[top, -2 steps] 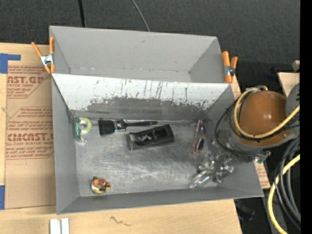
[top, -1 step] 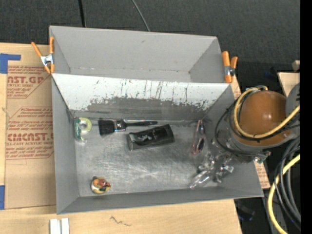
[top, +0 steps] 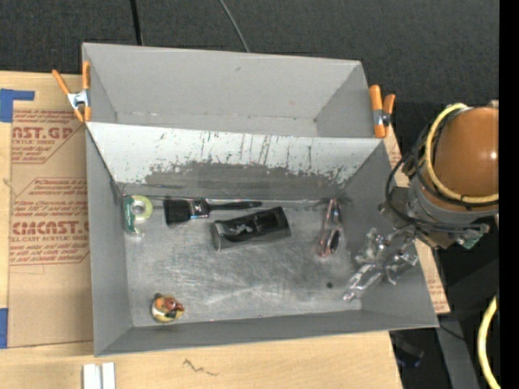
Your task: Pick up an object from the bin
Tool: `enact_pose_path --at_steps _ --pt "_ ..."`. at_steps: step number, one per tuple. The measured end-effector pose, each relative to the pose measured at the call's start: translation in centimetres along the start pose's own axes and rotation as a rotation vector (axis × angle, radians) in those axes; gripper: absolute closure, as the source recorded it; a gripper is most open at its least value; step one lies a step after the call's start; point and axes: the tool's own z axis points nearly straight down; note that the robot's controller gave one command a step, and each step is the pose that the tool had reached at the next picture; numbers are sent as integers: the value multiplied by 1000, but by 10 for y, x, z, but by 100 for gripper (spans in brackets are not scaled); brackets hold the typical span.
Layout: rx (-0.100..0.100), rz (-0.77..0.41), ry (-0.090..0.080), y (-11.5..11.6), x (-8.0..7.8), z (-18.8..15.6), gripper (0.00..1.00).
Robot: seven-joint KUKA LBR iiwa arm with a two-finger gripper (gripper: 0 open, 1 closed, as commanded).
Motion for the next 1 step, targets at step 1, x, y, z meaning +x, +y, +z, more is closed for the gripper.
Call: enact_pose_path --at_steps 1 --pt "0 0 0 0 0 0 100"
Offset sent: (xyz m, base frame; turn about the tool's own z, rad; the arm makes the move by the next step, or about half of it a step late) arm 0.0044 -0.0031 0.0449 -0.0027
